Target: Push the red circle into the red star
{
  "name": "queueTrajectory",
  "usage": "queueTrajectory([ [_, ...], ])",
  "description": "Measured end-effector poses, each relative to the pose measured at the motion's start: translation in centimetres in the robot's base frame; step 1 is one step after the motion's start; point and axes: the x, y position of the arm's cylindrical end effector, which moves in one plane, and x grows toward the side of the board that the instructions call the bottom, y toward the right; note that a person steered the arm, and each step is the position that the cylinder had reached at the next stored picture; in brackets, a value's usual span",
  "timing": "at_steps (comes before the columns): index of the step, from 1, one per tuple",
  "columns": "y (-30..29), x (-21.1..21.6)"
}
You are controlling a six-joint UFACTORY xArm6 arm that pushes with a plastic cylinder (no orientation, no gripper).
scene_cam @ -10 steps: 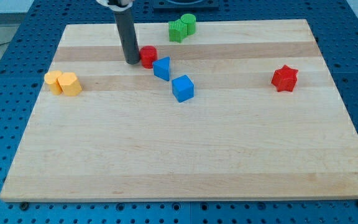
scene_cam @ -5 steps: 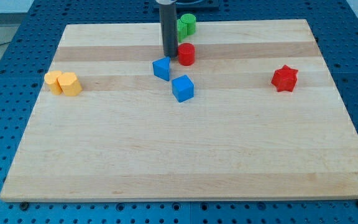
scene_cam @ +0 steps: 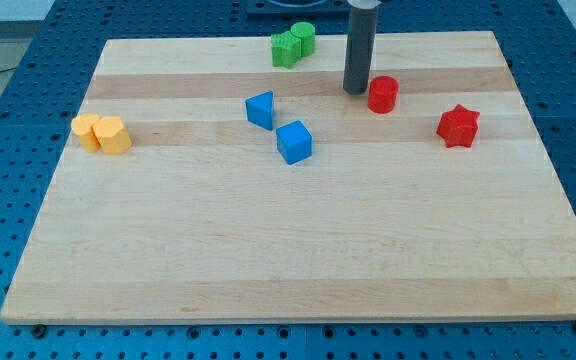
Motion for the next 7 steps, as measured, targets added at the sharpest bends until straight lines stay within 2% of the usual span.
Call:
queueTrajectory([
  [1,1.9,0.3],
  [2,4.6,3.2],
  [3,6.4,4.2],
  [4,6.4,4.2],
  [5,4.0,4.2],
  [7,1.7,7.6],
])
